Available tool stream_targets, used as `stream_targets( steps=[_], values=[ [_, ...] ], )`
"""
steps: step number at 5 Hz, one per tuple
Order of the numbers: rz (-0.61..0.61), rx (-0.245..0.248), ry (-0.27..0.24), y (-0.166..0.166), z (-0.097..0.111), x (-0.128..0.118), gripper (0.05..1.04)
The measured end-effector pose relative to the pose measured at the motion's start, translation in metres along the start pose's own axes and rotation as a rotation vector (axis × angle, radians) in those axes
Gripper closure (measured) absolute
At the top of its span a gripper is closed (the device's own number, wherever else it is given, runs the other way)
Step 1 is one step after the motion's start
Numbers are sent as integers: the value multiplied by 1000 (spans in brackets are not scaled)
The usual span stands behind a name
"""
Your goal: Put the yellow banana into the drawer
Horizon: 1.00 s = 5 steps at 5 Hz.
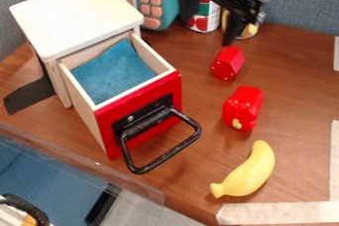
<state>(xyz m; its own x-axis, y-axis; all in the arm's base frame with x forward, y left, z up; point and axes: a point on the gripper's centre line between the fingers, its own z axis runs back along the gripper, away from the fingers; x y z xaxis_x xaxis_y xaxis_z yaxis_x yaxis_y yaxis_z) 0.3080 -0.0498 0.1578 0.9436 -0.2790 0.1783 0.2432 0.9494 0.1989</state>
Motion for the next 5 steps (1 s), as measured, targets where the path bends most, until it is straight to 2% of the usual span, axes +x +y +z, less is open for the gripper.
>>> stream_targets(
  steps=[1, 3, 4, 5],
  values=[
    [-70, -10, -8, -22, -3, -9, 83],
    [-208, -61, 13, -72, -18, -42, 83],
    [-234, -83, 17, -92, -26, -56, 84],
    [-216, -109, 0, -112, -32, -64, 84]
  ],
)
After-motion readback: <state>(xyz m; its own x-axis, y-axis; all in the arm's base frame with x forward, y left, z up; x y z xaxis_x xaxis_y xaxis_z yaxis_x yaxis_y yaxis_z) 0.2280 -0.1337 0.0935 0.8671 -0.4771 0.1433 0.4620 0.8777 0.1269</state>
